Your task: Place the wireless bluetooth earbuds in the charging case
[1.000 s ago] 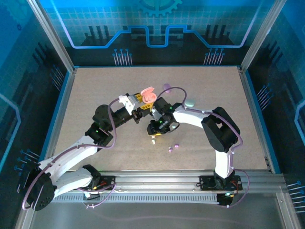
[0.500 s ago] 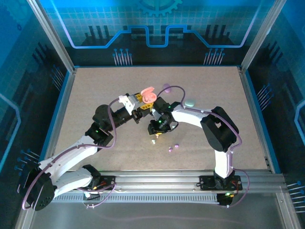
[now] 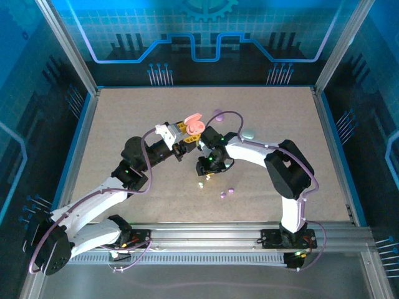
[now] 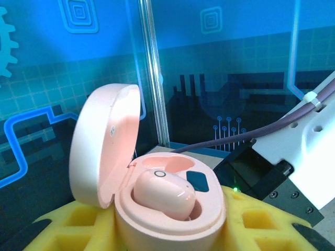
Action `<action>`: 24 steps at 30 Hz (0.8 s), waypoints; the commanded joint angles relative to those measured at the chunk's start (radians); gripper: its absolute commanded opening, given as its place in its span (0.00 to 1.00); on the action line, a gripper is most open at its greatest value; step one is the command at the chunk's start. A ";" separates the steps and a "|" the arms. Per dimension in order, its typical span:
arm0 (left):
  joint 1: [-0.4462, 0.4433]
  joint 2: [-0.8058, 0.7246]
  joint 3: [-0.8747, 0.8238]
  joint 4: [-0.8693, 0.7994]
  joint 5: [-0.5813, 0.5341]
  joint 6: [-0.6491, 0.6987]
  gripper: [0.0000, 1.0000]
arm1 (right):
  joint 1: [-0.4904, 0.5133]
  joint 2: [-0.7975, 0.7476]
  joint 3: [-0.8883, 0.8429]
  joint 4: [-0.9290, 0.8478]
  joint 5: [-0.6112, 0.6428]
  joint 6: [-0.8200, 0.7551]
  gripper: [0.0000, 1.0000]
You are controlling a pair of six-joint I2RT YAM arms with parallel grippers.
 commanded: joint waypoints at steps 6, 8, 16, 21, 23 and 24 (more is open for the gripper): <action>-0.004 -0.007 0.018 0.020 -0.002 0.005 0.29 | -0.021 -0.109 -0.052 -0.053 0.094 -0.002 0.37; -0.005 -0.007 0.017 0.021 -0.003 0.005 0.29 | -0.026 -0.098 -0.065 -0.050 0.081 0.008 0.37; -0.006 -0.012 0.017 0.018 -0.003 0.005 0.29 | -0.031 -0.040 -0.125 0.051 -0.024 0.074 0.35; -0.004 -0.010 0.015 0.018 -0.003 0.004 0.29 | -0.031 -0.023 -0.130 0.100 -0.056 0.091 0.36; -0.005 -0.012 0.015 0.018 0.000 0.004 0.29 | -0.031 -0.010 -0.124 0.104 -0.058 0.092 0.36; -0.004 -0.012 0.014 0.019 0.000 0.004 0.29 | -0.031 -0.007 -0.123 0.109 -0.060 0.093 0.36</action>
